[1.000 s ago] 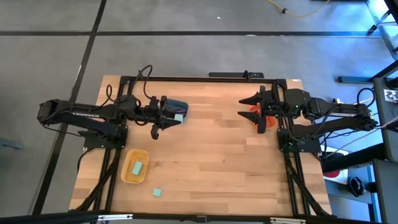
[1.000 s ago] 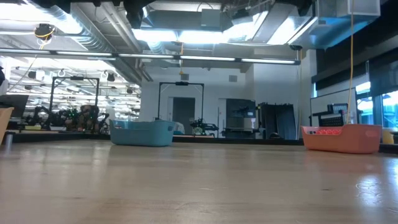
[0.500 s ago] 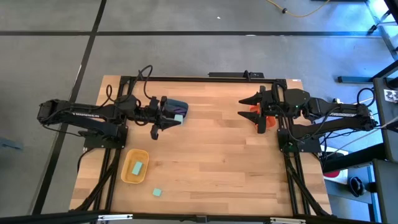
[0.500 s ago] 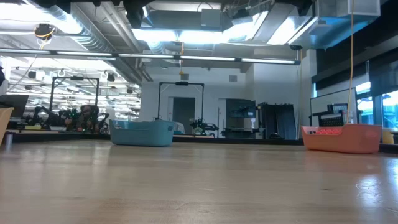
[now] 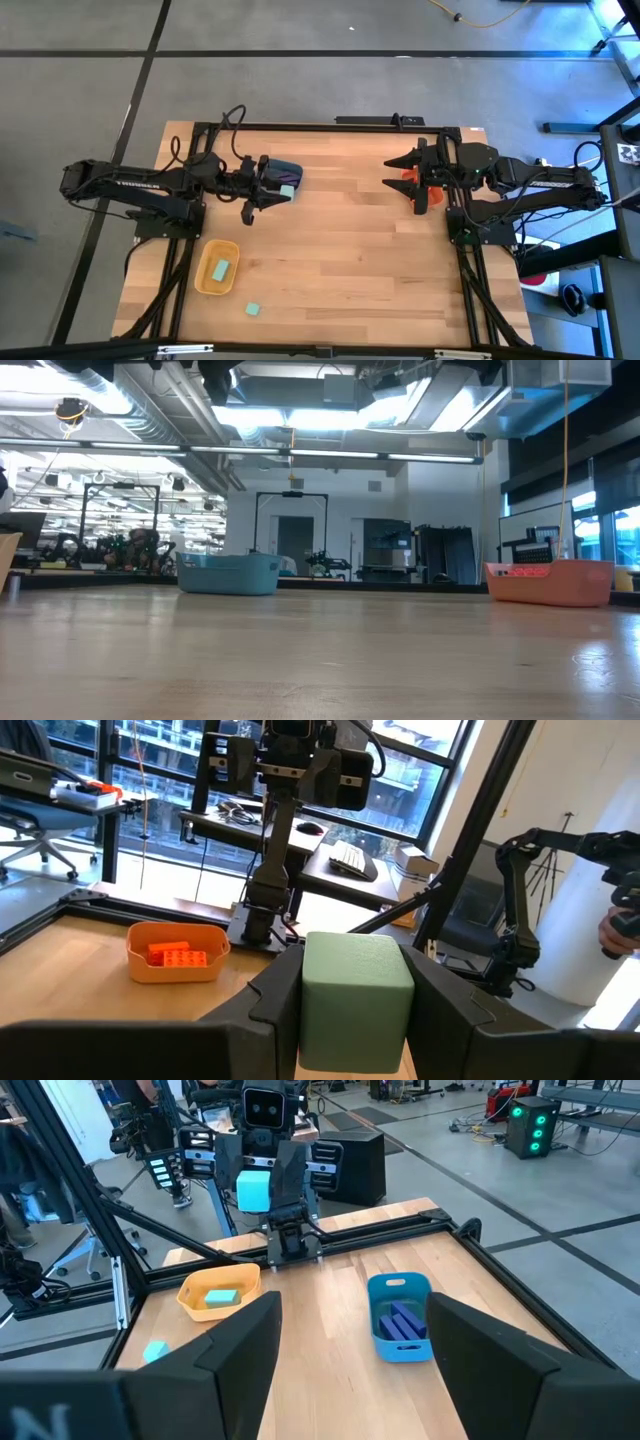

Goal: Sort & place blocks by color
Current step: Put the right blue block into the yellow bin

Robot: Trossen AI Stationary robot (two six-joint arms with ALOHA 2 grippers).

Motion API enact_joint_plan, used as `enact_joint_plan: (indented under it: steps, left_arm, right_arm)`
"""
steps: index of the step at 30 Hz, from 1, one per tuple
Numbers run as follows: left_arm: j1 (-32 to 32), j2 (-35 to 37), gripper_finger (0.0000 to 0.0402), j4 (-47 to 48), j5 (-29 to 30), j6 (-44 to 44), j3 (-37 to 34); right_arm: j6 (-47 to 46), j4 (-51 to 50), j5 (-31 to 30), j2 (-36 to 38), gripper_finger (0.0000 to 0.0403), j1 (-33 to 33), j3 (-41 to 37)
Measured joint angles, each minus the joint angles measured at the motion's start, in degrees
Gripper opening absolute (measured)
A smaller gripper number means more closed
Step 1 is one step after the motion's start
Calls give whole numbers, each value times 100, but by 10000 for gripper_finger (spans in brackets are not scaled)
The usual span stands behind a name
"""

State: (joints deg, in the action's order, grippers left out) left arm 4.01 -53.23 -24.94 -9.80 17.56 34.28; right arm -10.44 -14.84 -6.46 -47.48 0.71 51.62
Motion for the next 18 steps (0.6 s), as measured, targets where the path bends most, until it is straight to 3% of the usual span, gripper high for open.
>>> enact_joint_plan:
  steps: [18]
  left_arm:
    - [-46, 0, 124, 201, -42, 0, 33]
  right_arm:
    - [-2, 1, 0, 0, 250, 1, 0]
